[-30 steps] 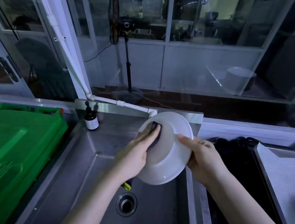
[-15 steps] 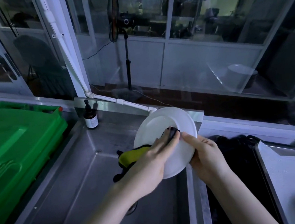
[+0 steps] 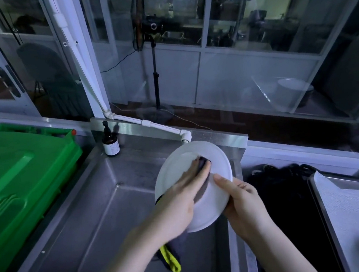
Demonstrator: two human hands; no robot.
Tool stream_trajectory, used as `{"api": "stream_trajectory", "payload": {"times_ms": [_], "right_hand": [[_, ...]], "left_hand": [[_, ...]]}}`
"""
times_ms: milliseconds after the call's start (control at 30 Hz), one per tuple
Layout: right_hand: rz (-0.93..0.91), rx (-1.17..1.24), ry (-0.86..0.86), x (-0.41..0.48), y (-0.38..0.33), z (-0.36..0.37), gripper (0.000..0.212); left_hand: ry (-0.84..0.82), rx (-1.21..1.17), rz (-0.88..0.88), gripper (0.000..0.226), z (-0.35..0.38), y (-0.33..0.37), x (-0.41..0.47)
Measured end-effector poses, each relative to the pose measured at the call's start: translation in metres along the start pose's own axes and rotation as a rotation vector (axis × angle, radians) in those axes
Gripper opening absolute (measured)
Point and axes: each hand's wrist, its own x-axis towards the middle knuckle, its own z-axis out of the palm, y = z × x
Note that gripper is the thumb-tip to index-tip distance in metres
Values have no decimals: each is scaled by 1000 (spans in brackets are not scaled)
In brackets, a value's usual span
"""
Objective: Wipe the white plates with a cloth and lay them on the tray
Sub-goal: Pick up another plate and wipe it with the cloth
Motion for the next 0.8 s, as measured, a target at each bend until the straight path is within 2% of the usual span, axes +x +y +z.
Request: {"api": "stream_trajectory", "payload": {"times_ms": [167, 400, 567, 667, 800], "right_hand": [[-65, -22, 27, 3, -12, 0, 19], [-87, -17, 84, 8, -8, -10, 24], [-7, -56, 43, 2, 25, -10, 30], [-41, -118, -3, 1, 32, -13, 26], [-116, -336, -56, 3, 26, -20, 33]], "left_hand": [[51, 24, -130, 84, -16, -18, 14], [-13, 21, -123, 89, 11, -19, -34], [-33, -126, -33, 82, 19, 6, -24], [-39, -29, 20, 86, 13, -2, -10], [-64, 144, 193, 95, 5, -17, -4]]}}
